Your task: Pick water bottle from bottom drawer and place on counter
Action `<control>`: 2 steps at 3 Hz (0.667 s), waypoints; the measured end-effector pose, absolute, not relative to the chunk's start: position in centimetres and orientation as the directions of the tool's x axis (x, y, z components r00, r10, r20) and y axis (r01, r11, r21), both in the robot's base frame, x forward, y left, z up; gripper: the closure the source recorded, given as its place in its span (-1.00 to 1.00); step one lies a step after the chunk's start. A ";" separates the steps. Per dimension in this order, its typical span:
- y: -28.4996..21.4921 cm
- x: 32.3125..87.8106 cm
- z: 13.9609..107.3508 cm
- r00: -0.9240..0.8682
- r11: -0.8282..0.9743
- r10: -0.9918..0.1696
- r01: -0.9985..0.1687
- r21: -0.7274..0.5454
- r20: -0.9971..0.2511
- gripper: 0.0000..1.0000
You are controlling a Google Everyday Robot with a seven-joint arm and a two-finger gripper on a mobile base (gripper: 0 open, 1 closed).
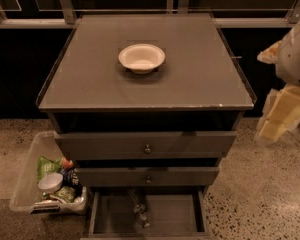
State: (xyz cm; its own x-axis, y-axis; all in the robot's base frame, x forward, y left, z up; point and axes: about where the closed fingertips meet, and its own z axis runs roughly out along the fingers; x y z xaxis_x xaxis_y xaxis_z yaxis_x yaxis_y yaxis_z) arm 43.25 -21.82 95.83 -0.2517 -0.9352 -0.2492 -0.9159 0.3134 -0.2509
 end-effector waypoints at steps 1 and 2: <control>-20.2 40.2 92.4 -0.319 0.418 -0.869 -0.882 -0.217 -0.378 -1.00; -17.3 37.7 86.8 -0.383 0.506 -0.767 -0.855 -0.116 -0.515 -1.00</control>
Offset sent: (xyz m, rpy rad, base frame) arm -0.0505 0.0613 -0.3404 0.5998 -0.0408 -0.4586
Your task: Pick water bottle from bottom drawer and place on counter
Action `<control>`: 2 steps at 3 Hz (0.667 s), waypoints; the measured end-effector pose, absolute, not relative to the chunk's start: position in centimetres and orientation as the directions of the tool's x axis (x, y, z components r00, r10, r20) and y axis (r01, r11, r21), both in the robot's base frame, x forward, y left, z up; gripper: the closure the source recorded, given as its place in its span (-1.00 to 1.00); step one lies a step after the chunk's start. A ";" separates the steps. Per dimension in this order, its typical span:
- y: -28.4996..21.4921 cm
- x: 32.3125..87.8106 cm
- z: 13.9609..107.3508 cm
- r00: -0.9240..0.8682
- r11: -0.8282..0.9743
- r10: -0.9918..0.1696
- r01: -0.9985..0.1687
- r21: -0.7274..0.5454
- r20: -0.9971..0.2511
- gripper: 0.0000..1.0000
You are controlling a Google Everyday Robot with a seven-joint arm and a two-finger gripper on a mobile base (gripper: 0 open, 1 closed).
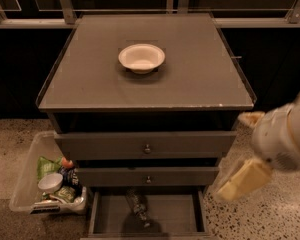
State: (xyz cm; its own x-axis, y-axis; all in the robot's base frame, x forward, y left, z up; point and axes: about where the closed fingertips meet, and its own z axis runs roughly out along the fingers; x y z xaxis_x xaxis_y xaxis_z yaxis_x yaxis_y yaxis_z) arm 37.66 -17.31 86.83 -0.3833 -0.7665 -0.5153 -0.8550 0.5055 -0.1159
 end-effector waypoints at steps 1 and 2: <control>-14.6 37.0 76.7 -0.486 0.558 -0.663 -0.828 0.056 -0.569 -1.00; -14.6 36.1 71.5 -0.533 0.580 -0.637 -0.807 0.109 -0.557 -1.00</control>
Offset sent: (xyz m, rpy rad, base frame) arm -0.0057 0.0225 -0.0792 0.1265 0.0867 -0.0495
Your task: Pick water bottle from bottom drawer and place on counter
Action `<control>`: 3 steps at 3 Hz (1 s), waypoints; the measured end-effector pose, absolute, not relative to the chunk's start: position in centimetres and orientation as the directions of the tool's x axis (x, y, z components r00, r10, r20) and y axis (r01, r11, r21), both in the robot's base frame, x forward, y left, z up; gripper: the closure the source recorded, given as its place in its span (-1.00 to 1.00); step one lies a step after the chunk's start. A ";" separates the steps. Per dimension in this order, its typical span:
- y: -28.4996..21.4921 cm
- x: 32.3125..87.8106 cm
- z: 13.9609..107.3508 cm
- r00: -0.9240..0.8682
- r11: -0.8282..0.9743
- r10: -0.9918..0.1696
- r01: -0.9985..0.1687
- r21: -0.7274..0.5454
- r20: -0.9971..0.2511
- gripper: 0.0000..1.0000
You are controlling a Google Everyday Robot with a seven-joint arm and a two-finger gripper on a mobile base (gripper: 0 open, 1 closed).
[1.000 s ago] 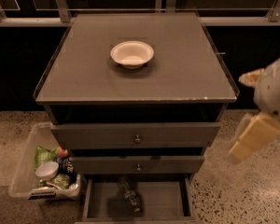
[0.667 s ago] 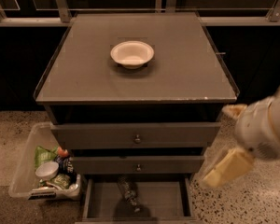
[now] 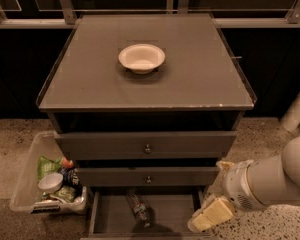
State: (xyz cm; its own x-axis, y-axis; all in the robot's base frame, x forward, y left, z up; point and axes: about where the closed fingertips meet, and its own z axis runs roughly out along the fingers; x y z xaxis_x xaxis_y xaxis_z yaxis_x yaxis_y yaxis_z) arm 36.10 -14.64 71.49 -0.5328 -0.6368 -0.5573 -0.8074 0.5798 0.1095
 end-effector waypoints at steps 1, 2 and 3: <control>-14.2 35.8 74.2 -0.491 0.569 -0.656 -0.821 0.052 -0.574 -1.00; -12.5 34.4 71.3 -0.505 0.592 -0.603 -0.803 0.078 -0.618 -1.00; -10.4 34.6 65.2 -0.556 0.625 -0.531 -0.767 0.148 -0.640 -1.00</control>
Offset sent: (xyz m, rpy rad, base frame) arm 0.0110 0.0269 -0.0536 0.1346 -0.2172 -0.2116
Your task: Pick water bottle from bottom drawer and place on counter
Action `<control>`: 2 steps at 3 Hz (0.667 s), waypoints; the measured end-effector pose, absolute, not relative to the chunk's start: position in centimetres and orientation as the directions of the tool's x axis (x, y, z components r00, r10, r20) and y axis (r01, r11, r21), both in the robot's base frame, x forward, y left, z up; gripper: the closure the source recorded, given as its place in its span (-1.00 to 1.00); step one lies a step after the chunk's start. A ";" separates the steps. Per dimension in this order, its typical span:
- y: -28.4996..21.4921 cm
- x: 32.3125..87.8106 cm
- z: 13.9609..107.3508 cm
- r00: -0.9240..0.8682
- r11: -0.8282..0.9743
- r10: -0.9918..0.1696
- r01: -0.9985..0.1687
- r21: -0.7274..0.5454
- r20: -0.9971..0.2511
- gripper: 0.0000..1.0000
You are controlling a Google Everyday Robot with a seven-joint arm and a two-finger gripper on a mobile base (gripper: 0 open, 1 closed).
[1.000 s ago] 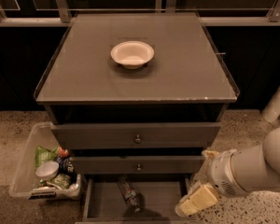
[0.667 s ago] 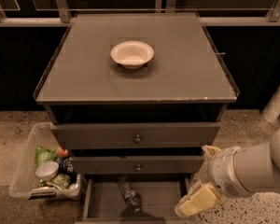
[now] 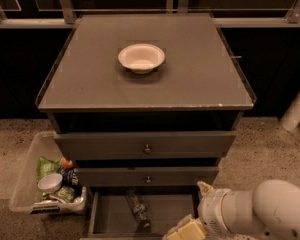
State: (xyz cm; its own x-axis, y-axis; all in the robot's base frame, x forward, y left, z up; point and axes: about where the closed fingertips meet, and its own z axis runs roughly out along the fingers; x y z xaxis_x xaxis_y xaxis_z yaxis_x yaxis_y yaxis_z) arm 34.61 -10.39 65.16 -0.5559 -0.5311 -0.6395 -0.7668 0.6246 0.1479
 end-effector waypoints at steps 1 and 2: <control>-10.1 37.3 59.9 -0.605 0.680 -0.488 -0.716 0.160 -0.629 -1.00; -9.8 39.9 60.0 -0.585 0.706 -0.476 -0.699 0.111 -0.657 -1.00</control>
Offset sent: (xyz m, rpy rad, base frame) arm 0.0216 0.0033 -0.0449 0.0041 0.0182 -0.0610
